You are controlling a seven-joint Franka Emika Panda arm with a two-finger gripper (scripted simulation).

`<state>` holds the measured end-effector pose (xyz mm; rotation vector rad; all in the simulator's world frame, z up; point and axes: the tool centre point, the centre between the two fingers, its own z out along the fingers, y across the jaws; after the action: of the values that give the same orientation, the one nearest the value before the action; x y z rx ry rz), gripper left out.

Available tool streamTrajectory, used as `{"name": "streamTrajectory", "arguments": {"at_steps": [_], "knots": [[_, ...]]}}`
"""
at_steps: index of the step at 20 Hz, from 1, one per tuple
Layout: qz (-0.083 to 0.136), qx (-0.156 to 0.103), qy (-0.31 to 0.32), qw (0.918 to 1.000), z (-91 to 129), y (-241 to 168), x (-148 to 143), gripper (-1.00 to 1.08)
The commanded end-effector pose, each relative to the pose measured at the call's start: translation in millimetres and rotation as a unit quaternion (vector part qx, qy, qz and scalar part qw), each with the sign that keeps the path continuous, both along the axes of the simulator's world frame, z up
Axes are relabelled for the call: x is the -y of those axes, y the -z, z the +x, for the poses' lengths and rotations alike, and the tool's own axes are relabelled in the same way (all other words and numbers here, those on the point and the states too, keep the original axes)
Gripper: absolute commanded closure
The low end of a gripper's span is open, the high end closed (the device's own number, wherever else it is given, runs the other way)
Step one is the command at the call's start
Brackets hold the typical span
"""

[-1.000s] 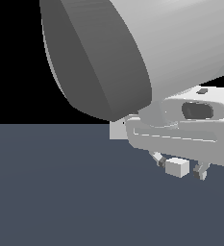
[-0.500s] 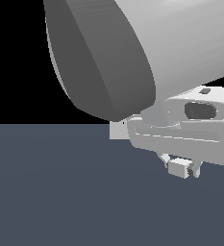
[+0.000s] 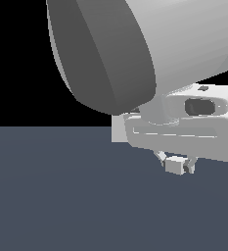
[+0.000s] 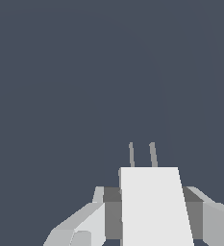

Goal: Plug the charger into the wall socket.

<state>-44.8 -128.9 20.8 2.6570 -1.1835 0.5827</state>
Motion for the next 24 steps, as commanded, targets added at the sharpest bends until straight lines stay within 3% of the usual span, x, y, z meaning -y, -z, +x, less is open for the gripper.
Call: {"name": "streamTrajectory", "arguments": {"at_steps": [1, 9, 17, 24], "knots": [[-0.001, 0.001, -0.023, 0.9997, 5, -6, -4, 1.08], [-0.003, 0.003, -0.138, 0.9905, 27, -32, -30, 1.08], [-0.004, 0.003, -0.258, 0.9662, 42, -60, -63, 1.08], [-0.002, 0.002, -0.322, 0.9468, 46, -73, -83, 1.08]]}}
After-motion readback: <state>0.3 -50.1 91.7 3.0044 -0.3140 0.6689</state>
